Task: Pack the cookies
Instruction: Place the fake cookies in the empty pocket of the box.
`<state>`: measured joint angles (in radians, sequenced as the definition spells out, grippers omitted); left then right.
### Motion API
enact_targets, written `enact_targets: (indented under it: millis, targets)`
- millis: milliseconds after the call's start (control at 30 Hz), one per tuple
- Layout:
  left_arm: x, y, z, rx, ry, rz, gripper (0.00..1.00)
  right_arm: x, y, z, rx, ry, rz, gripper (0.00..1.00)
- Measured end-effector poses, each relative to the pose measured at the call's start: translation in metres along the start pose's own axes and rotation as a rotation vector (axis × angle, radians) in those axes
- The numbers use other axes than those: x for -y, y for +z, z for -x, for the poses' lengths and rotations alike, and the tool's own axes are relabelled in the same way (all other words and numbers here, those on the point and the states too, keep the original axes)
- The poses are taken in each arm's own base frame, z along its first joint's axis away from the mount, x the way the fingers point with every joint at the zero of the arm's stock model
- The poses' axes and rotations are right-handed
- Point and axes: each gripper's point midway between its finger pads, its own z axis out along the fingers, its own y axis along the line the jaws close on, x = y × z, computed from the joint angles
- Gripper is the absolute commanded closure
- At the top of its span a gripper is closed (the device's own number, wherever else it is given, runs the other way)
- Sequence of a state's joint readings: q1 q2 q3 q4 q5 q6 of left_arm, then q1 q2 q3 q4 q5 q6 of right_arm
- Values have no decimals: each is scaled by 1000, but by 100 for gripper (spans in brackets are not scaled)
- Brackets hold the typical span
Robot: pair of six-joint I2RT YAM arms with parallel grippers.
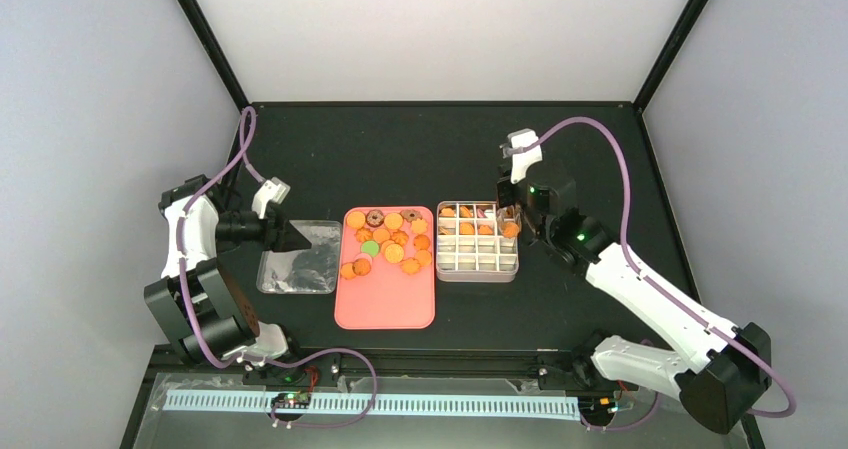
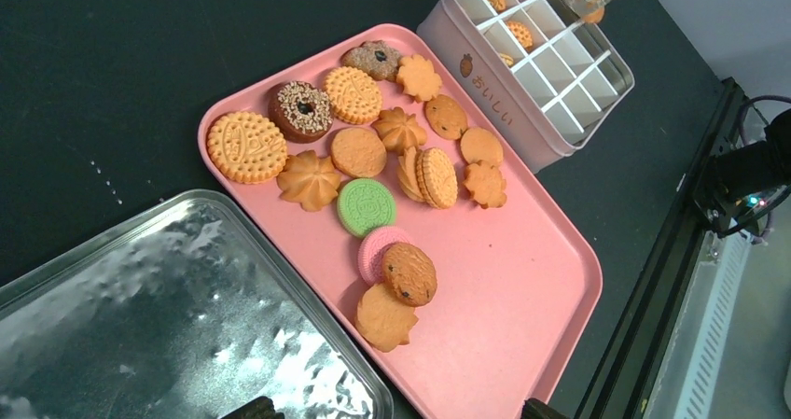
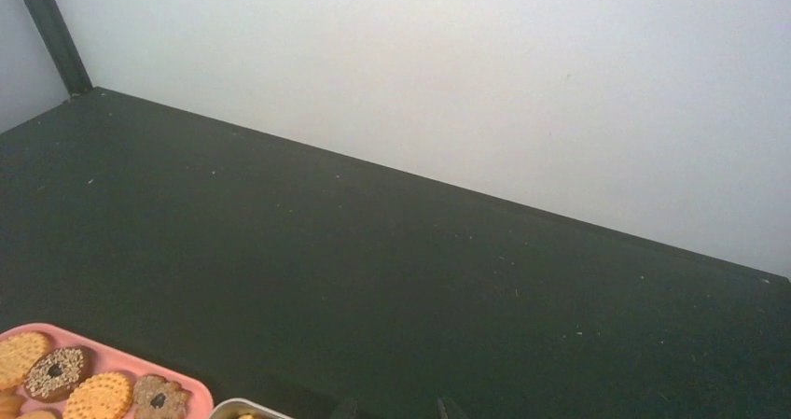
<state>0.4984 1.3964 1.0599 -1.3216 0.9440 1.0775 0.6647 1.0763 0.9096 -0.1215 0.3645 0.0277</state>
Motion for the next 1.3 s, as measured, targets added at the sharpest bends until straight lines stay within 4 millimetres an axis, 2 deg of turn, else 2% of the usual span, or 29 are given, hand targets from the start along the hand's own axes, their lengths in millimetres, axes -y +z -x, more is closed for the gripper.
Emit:
enact_targets:
  millis: [233,300,400,667,833,1067,1167,1300]
  targets:
    - [1,0,-1,-2,-3,-5,31,1,13,-3,-1,2,-10,98]
    - [1,0,-1,-3,-4,-5,31,-1,17,-5,-6,-1,-9,94]
    - [1,0,-1,-3,-4,-5,31,-2,21,-4,3,-1,-9,83]
    - [1,0,-1,-3,-2,-5,31,-1,22,-4,5,2,-12,78]
    - [2,0,-1,-3,0,-5,31,-1,23,-5,3,1,-9,79]
    - [2,0,-1,-4,0,-7,31,-3,18,-1,12,-1,12,86]
    - [2,0,-1,-4,0,-7,31,-7,10,7,32,11,49,86]
    - [2,0,-1,-4,0,-7,31,-19,-3,30,85,36,116,87]
